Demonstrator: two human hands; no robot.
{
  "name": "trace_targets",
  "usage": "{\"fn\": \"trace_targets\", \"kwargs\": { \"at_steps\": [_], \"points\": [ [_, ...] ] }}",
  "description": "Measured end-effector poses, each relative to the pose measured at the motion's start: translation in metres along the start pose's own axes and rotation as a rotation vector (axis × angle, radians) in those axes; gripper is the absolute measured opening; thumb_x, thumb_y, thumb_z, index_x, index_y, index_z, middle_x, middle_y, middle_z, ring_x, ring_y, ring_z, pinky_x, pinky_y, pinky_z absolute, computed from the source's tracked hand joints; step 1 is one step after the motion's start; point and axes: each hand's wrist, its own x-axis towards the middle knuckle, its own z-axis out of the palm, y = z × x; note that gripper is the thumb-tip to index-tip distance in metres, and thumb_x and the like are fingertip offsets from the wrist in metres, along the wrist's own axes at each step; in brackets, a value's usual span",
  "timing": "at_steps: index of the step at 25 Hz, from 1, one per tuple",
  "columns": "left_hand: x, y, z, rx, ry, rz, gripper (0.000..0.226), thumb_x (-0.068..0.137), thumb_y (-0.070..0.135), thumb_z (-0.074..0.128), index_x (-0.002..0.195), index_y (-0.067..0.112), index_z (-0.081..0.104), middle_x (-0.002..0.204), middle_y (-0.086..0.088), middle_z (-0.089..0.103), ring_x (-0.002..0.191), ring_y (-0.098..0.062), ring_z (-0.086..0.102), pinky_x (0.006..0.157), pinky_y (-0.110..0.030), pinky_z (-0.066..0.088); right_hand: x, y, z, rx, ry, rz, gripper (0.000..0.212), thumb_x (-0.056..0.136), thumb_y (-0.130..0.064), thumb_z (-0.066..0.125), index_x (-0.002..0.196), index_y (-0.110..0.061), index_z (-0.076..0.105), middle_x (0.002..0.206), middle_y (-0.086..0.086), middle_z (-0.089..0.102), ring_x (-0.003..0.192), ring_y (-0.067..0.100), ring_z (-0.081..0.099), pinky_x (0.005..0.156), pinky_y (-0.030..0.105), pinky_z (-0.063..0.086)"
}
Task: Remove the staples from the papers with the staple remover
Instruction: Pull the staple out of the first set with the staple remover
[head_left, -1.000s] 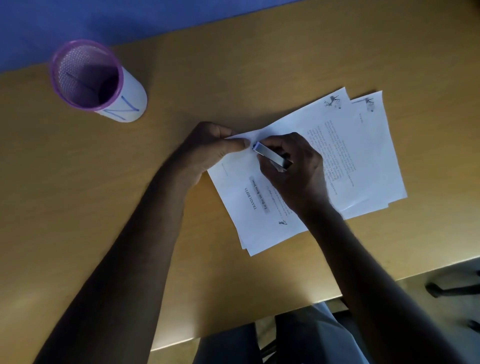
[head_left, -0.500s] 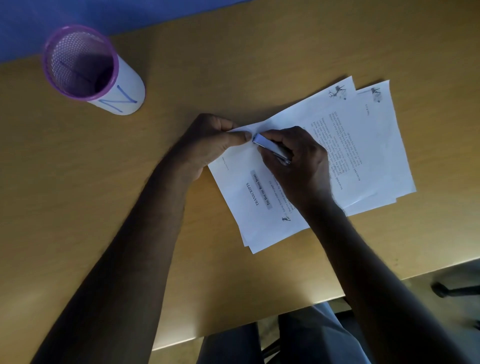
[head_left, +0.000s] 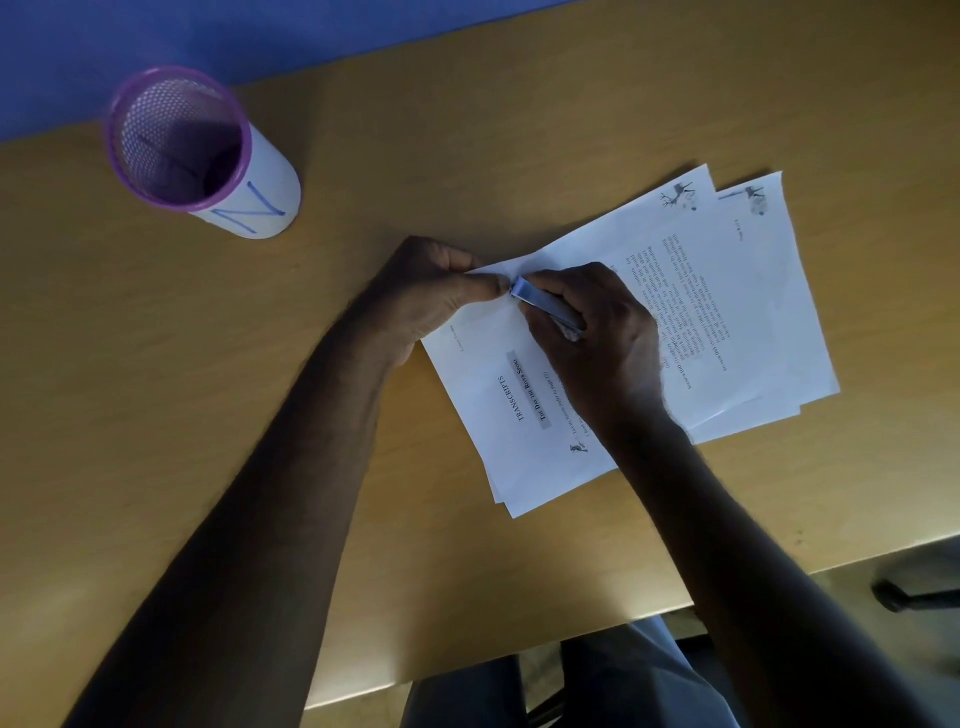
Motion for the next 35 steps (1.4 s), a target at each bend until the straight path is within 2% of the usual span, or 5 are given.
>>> {"fn": "trace_targets", "kwargs": {
  "at_steps": [5, 11, 19, 26, 35],
  "points": [
    [0.0012, 0.0016, -0.0011, -0.014, -0.008, 0.007, 0.005, 0.09, 0.014, 0.078, 0.089, 0.019, 0.079, 0.073, 0.01, 0.077, 0.061, 0.006, 0.068, 0.058, -0.01, 0.049, 0.0004, -0.0025, -0.0007, 0.018, -0.007, 0.014, 0.028, 0.097, -0.029, 0.064, 0.119, -0.016, 0.075, 0.114, 0.004, 0.076, 0.098, 0.02, 0.072, 0.082, 0.024, 0.054],
    [0.0014, 0.0039, -0.0015, 0.003, -0.008, -0.024, 0.008, 0.089, 0.015, 0.078, 0.082, 0.019, 0.079, 0.068, 0.011, 0.075, 0.057, 0.006, 0.067, 0.055, -0.009, 0.05, 0.0016, -0.0011, -0.0009, 0.006, -0.016, 0.023, 0.024, 0.098, -0.03, 0.068, 0.118, -0.019, 0.075, 0.114, 0.002, 0.076, 0.099, 0.02, 0.072, 0.078, 0.028, 0.056],
    [-0.0024, 0.0054, -0.004, 0.012, -0.037, -0.056, 0.016, 0.09, 0.016, 0.078, 0.099, 0.003, 0.08, 0.099, -0.019, 0.08, 0.078, -0.018, 0.071, 0.07, -0.028, 0.051, 0.0034, -0.0019, -0.0003, 0.043, -0.026, 0.038, 0.023, 0.098, -0.029, 0.07, 0.119, -0.019, 0.075, 0.114, 0.001, 0.075, 0.099, 0.018, 0.071, 0.08, 0.026, 0.057],
    [-0.0017, 0.0057, -0.0054, 0.008, -0.049, -0.067, 0.004, 0.086, 0.01, 0.08, 0.09, 0.01, 0.08, 0.091, -0.013, 0.081, 0.07, -0.013, 0.071, 0.064, -0.024, 0.052, 0.0076, -0.0059, -0.0045, 0.177, -0.078, 0.148, 0.02, 0.092, -0.022, 0.078, 0.112, -0.018, 0.076, 0.11, -0.002, 0.075, 0.095, 0.009, 0.067, 0.082, 0.013, 0.051],
    [0.0022, -0.0004, -0.0023, -0.004, -0.035, -0.025, 0.014, 0.082, 0.01, 0.084, 0.096, 0.006, 0.08, 0.101, -0.014, 0.081, 0.082, -0.012, 0.073, 0.071, -0.022, 0.055, 0.0088, -0.0082, -0.0072, 0.221, -0.11, 0.195, 0.02, 0.09, -0.026, 0.08, 0.109, -0.02, 0.079, 0.11, -0.002, 0.076, 0.094, 0.012, 0.069, 0.079, 0.029, 0.058]
  ]
}}
